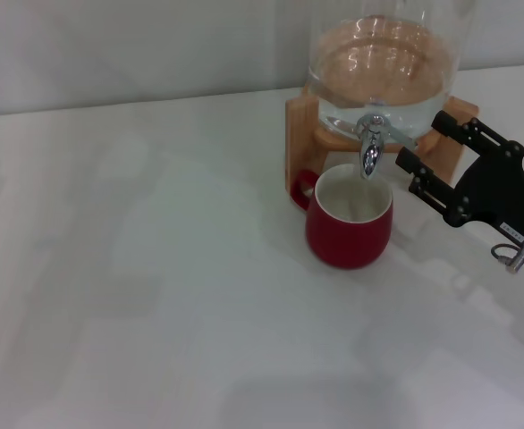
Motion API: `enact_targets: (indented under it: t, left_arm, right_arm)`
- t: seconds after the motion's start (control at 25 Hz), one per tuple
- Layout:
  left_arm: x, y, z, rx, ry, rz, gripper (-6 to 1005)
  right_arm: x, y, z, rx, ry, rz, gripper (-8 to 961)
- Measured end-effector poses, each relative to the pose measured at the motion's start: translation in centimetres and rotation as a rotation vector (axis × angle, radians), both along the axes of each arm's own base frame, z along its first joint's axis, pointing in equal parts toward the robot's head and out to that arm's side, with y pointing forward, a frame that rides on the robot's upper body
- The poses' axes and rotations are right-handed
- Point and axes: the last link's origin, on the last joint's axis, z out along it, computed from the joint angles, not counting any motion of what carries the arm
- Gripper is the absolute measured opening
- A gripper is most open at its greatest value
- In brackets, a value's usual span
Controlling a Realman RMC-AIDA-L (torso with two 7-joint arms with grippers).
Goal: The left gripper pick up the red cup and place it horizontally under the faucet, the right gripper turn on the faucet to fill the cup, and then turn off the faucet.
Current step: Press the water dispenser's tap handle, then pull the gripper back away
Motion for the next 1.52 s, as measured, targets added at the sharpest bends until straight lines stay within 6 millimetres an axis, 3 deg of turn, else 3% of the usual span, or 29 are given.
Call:
enact_targets:
  t: [1.52]
  left_arm:
    - [0.48, 0.35, -0.08, -0.003, 0.002, -0.014, 888]
  right_arm:
    - [0.02, 0.43, 0.23, 0.032, 0.006, -0.019, 617]
